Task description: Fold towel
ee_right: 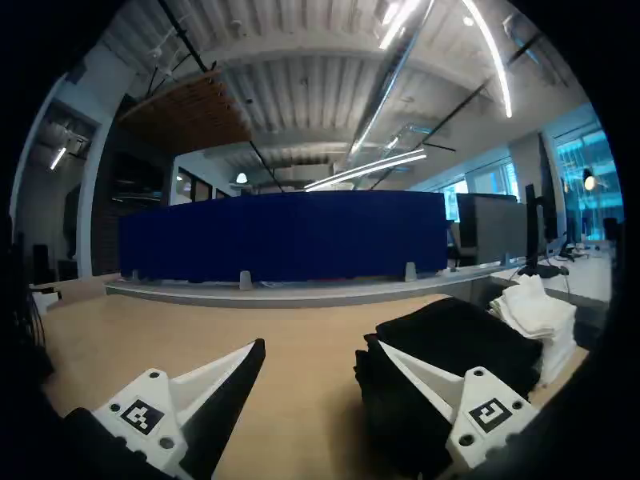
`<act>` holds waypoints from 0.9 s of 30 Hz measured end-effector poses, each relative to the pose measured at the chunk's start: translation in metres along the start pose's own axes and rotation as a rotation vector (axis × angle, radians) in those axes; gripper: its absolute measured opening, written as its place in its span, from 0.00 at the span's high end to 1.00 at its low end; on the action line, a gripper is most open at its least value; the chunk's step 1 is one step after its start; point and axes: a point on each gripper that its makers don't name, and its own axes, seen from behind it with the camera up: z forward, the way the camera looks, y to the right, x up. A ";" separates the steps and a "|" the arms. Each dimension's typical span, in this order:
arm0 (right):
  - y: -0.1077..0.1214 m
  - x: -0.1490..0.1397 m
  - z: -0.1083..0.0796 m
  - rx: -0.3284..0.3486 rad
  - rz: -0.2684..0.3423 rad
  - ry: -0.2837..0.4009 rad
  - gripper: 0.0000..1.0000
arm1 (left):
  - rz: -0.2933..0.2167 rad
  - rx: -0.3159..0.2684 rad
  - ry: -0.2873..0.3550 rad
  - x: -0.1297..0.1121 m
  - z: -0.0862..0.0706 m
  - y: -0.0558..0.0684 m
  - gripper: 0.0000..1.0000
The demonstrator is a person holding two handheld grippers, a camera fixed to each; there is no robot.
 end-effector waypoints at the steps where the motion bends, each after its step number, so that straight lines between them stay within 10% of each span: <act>1: -0.002 -0.001 0.000 0.002 -0.009 0.000 0.00 | 0.000 0.000 0.000 0.000 0.000 0.000 0.10; 27: -0.002 -0.001 0.002 -0.006 -0.026 0.000 0.00 | 0.000 0.000 0.000 0.000 0.000 0.001 0.10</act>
